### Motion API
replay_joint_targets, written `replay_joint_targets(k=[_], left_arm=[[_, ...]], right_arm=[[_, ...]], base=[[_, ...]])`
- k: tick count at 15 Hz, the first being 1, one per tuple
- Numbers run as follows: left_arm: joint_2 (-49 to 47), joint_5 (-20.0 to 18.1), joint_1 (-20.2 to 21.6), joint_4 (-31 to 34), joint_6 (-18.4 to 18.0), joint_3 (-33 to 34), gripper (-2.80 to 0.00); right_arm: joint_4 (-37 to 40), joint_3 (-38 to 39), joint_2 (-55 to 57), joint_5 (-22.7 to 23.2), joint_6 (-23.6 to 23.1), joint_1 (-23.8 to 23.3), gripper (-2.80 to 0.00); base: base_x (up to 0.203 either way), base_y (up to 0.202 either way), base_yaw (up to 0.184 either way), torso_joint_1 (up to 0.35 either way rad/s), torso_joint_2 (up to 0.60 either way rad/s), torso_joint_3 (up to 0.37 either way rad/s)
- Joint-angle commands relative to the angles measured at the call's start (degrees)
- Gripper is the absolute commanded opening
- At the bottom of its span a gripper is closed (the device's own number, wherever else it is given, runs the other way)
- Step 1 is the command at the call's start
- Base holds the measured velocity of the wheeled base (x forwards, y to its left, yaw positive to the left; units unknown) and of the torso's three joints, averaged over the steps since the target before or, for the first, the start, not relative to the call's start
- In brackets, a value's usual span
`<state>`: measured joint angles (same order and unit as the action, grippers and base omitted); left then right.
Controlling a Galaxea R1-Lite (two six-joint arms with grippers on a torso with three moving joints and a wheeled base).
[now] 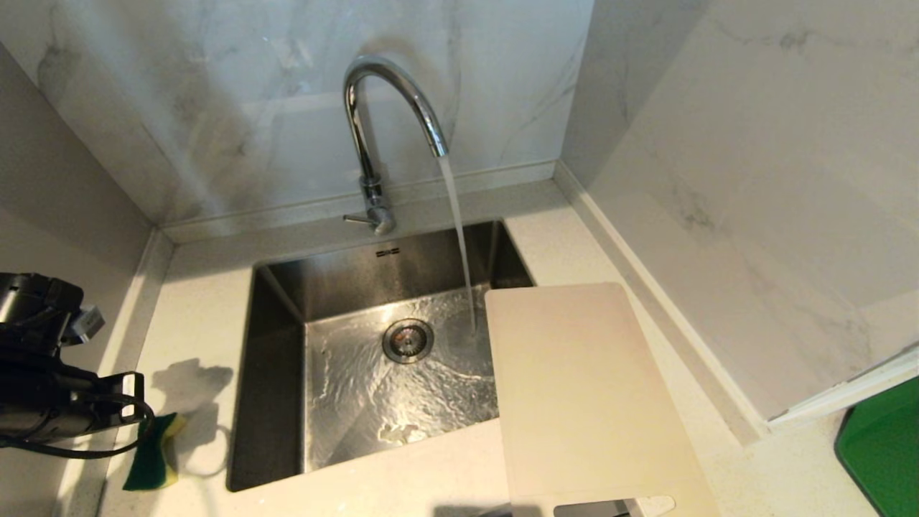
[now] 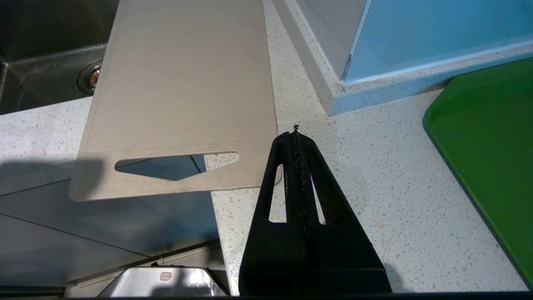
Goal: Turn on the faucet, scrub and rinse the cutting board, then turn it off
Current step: Pick up the cleaning cloth
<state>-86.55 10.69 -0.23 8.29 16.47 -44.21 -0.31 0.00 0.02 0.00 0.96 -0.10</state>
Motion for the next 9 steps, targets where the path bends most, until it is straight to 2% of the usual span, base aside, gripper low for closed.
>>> replay_joint_targets(k=[1, 6, 8, 9], left_arm=[[0.26, 0.03, 0.36, 0.71, -0.61, 0.32, -2.80], [-1.69, 0.11, 0.56, 2.39, -1.33, -1.06, -2.80], [-1.77, 0.02, 1.43, 5.11, -2.71, -1.14, -2.80], [-2.03, -1.04, 1.46, 5.41, -3.01, -1.15, -2.80]], right_arm=[[-0.04, 0.04, -0.02, 0.00, 0.00, 0.01, -2.80], [-0.04, 0.00, -0.02, 0.00, 0.00, 0.01, -2.80], [-0.04, 0.05, -0.02, 0.00, 0.00, 0.01, -2.80], [-0.04, 0.00, -0.02, 0.00, 0.00, 0.01, -2.80]], base=[[0.000, 0.000, 0.000, 0.000, 0.00, 0.000], [0.000, 0.000, 0.000, 0.000, 0.00, 0.000], [0.000, 0.000, 0.000, 0.000, 0.00, 0.000], [0.000, 0.000, 0.000, 0.000, 0.00, 0.000]])
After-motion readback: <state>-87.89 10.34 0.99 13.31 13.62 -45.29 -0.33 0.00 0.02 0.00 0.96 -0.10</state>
